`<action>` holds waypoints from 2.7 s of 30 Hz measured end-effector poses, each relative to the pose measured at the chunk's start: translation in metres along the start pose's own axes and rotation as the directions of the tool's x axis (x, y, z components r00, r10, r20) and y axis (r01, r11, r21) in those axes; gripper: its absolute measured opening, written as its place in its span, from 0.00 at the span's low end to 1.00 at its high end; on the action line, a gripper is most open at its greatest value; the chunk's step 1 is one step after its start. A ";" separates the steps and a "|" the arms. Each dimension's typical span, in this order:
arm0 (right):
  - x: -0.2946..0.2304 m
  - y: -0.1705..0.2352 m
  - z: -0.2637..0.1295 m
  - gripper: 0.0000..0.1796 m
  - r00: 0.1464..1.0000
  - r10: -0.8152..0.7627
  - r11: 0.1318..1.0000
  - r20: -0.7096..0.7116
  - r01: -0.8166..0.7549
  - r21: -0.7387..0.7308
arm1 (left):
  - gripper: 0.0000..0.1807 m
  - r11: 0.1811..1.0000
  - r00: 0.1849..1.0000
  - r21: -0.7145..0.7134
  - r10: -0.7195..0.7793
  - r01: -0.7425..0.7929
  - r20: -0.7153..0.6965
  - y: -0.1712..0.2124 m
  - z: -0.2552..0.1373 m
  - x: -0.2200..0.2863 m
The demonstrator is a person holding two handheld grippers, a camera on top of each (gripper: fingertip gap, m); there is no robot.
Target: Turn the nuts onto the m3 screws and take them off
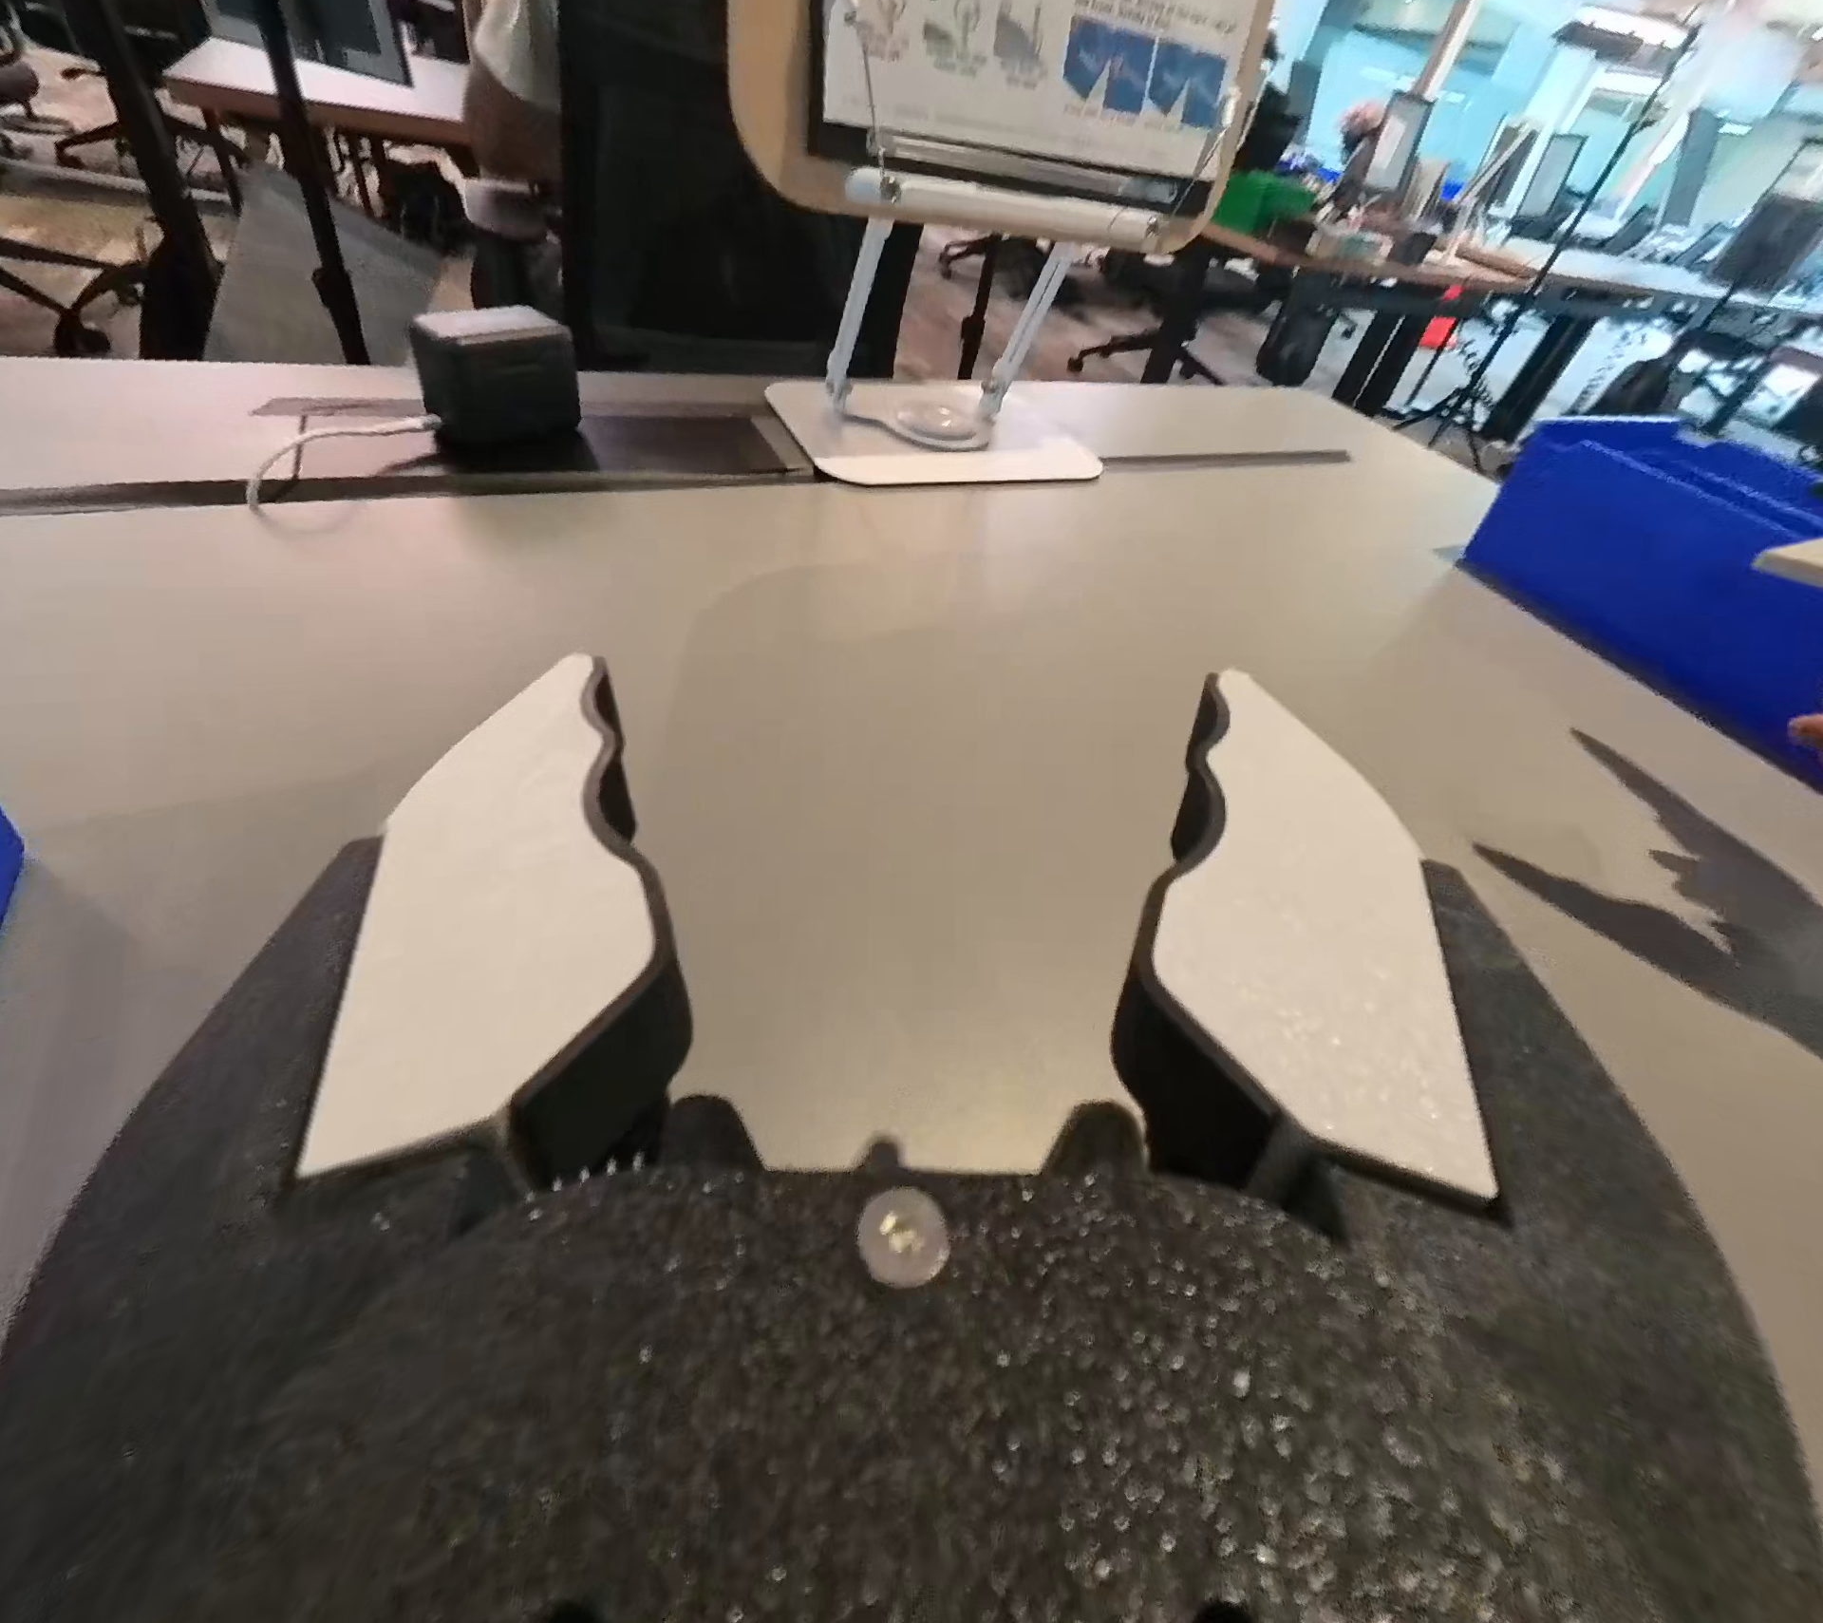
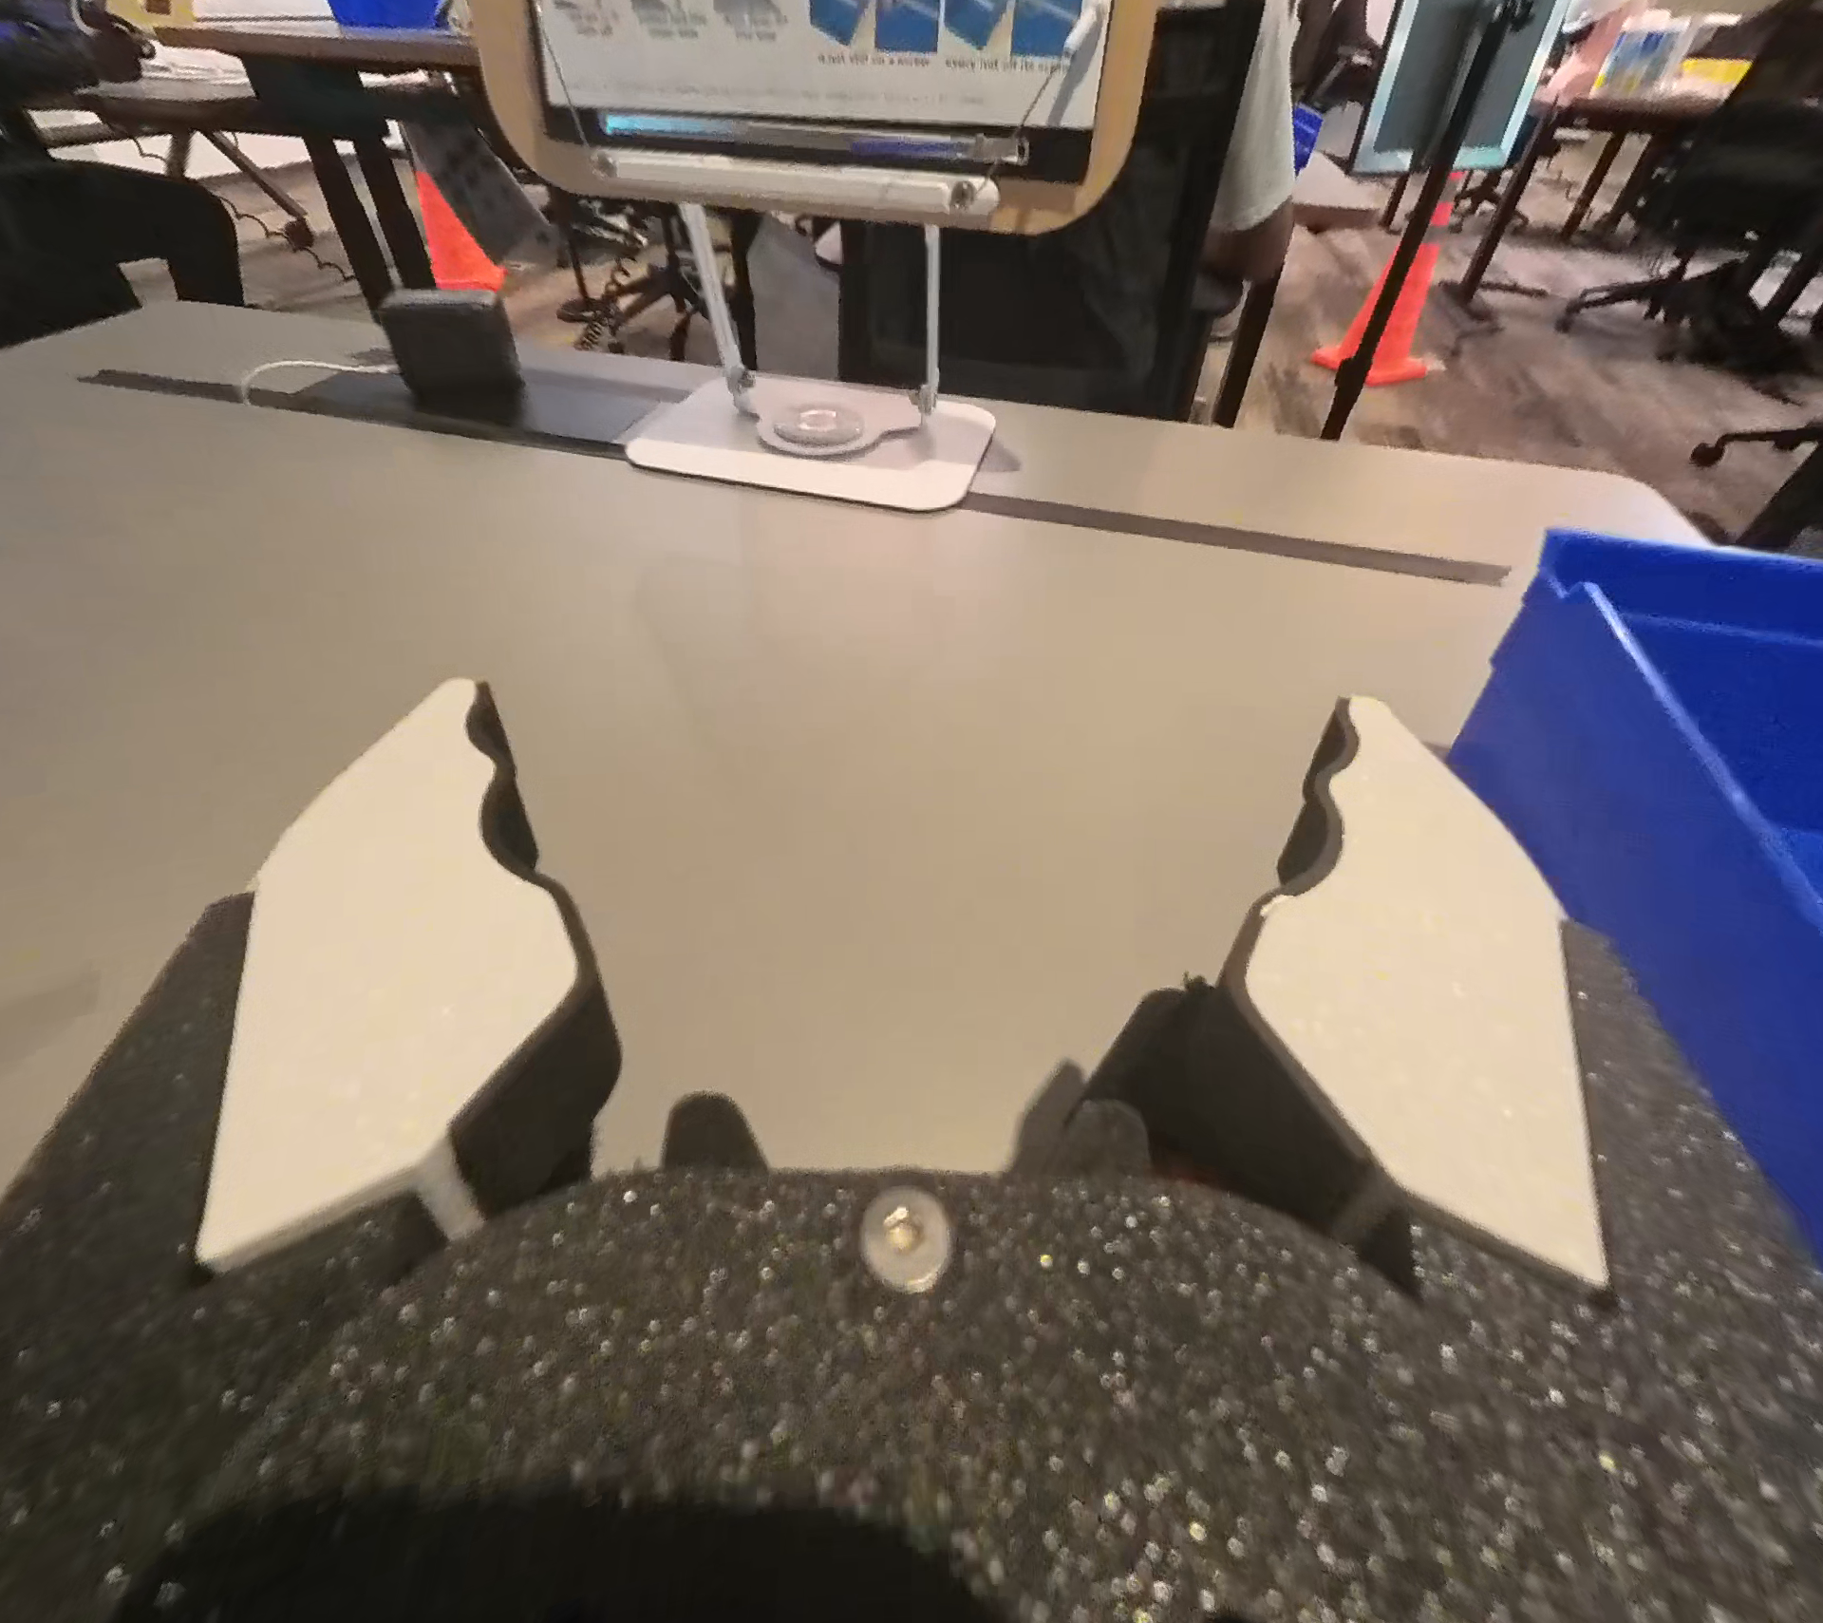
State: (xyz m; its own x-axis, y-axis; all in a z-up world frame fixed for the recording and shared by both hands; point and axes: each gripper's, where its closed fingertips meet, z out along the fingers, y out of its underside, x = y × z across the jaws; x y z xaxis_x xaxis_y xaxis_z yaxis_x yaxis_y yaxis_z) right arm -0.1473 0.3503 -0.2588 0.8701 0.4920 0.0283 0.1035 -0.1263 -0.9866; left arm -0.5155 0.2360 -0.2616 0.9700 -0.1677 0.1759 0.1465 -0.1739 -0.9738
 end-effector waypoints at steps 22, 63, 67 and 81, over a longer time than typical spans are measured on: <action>0.003 -0.050 -0.077 0.81 0.992 -0.062 0.986 -0.107 0.077 0.146 | 0.52 0.993 0.993 0.088 0.088 -0.081 -0.078 -0.025 -0.064 0.029; 0.009 -0.063 -0.081 0.79 0.985 -0.109 0.974 -0.136 0.133 0.181 | 0.58 0.981 0.981 0.129 0.123 -0.143 0.153 -0.064 -0.131 -0.033; 0.013 -0.068 -0.081 0.79 0.985 -0.108 0.974 -0.131 0.131 0.182 | 0.59 0.981 0.963 0.109 0.133 -0.162 0.235 -0.073 -0.159 -0.064; 0.019 -0.054 -0.055 0.77 0.990 -0.101 0.980 -0.103 0.116 0.159 | 0.46 0.941 0.870 -0.237 0.319 -0.242 0.376 -0.077 -0.241 -0.169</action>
State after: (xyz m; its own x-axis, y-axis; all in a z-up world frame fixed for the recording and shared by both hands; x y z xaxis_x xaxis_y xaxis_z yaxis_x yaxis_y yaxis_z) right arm -0.1096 0.3190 -0.1964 0.9002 0.4111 0.1437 0.1259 0.0703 -0.9896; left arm -0.7377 0.0441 -0.1818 0.9636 0.1636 -0.2116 -0.1433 -0.3525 -0.9248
